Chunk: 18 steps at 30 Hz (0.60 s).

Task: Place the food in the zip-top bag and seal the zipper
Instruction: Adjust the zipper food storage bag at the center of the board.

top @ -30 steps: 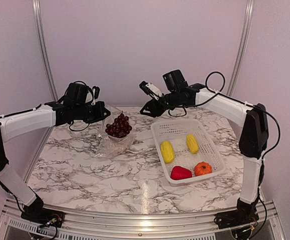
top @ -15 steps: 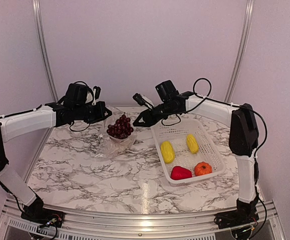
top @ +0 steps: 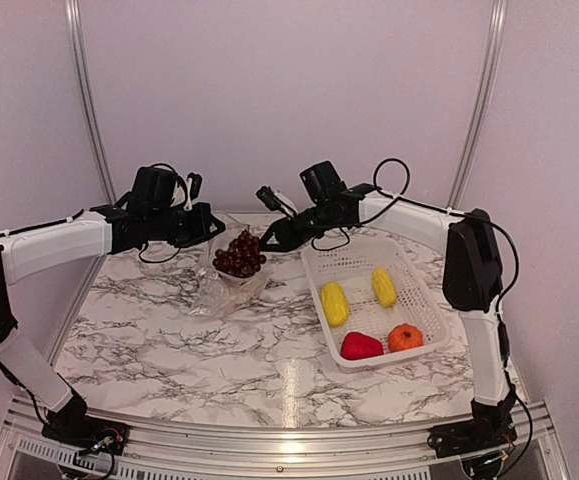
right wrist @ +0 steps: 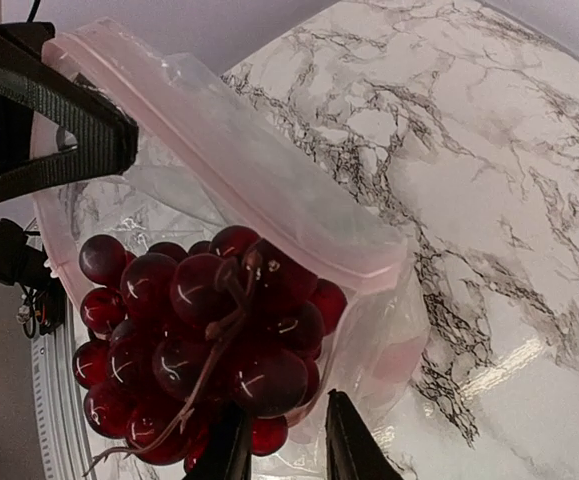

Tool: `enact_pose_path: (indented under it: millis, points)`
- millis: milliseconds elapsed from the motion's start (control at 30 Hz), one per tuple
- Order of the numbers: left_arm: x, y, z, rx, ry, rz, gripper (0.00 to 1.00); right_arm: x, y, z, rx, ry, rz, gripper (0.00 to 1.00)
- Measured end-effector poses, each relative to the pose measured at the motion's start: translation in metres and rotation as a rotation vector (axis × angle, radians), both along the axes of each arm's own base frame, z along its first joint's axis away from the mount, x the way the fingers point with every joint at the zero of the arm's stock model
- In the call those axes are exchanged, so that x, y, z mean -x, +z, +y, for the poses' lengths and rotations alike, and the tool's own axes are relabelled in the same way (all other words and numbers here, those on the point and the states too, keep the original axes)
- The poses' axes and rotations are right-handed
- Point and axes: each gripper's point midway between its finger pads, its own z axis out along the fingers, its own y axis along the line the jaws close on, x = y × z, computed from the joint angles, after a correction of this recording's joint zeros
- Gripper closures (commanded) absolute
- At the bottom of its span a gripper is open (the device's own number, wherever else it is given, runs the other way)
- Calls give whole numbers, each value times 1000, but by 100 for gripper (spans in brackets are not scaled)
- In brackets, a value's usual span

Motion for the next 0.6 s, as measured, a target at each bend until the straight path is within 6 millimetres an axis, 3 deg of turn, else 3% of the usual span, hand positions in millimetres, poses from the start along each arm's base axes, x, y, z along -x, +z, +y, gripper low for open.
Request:
enact_pose_path:
  millis: [233,533,600]
  points:
    - [0,-1,0,1,-2,2,100,-1,-22,4,20,-10,57,69]
    - [1,-9,-3,10,-7,25,100,6,-23,10,-5,14,96,100]
    - [0,-9,-3,13,-5,25,100,6,-23,10,-6,11,100,100]
